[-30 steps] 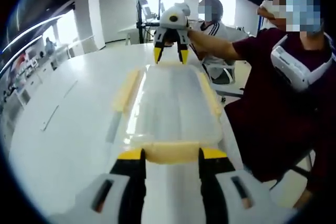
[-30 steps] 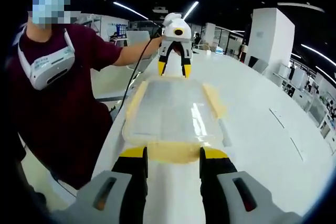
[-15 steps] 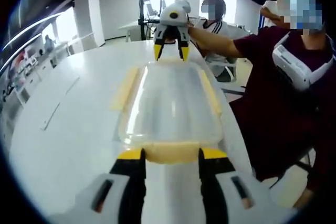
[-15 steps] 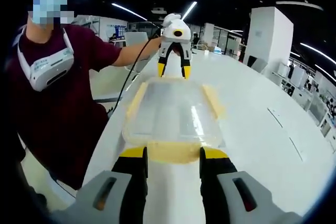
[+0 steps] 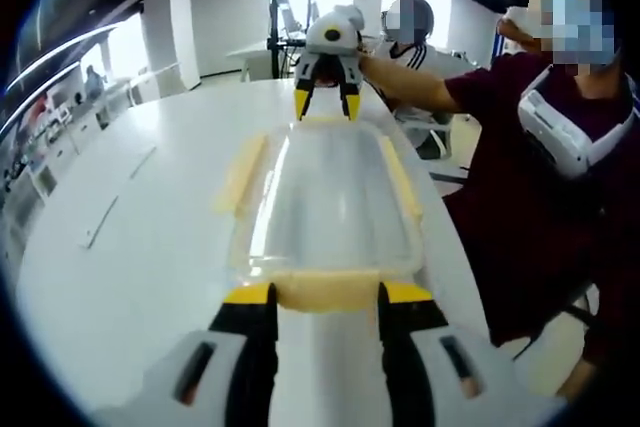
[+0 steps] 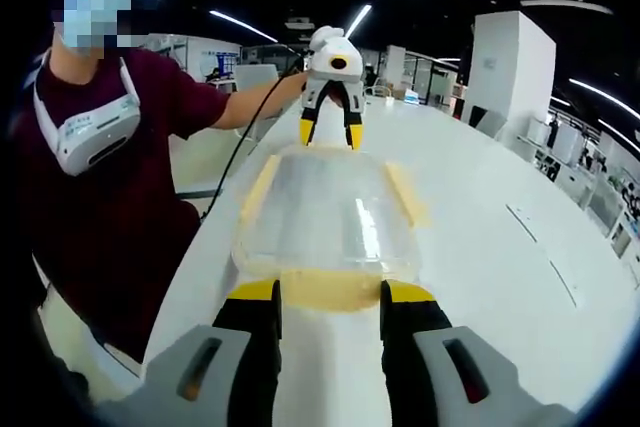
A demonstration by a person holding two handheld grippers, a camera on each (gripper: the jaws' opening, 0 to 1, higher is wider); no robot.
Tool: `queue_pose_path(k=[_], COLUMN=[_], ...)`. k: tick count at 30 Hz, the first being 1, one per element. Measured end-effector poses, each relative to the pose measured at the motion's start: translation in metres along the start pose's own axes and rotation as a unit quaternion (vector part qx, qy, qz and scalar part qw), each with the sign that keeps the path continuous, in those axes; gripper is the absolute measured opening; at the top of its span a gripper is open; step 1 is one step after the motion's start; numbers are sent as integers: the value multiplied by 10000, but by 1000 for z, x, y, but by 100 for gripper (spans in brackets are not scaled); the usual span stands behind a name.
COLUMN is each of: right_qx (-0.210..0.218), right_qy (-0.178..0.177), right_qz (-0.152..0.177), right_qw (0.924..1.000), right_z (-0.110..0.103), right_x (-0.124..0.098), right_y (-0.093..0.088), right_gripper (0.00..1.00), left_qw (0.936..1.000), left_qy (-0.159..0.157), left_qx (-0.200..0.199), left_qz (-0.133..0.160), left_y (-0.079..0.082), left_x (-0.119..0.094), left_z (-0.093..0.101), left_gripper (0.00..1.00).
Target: Snap each plastic latch of the storage box into its locked position after aligning the lid with the box until every specified latch is closed and the lid sits flush.
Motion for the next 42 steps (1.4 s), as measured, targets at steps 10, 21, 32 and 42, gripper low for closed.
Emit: queue_pose_path(k=[10, 21, 32, 42], right_qx=[22, 74, 70, 66], right_qy=[19, 7, -15, -17], right_qz=[-7, 69, 90, 87], right_qw=[10000, 9999, 9999, 9999], right_z=[11, 20, 30, 36], right_x=[4, 2, 3, 2], right_y=[0, -2, -1, -2], right_gripper=[37, 37, 37, 37], left_qw=[10000, 10000, 9999, 9999], left_qy=[13, -70, -59, -63], left_qx=[-27, -62, -84, -80], left_qz=[-10, 35, 96, 81], left_y=[0, 2, 1, 3], left_x=[-3, -1, -3, -5], left_z=[-11, -23, -30, -39], left_gripper=[38, 38, 38, 38])
Point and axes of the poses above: the point that each gripper's makers call its tool centre point, and the gripper's own axes: x roughly forward along the fingers, z roughly to its right, y roughly out of its top, the point moved 5 cm from there along -x, roughly backward along the fingers, and after that the axes turned 1 degree about z, right-handed, at the moved point
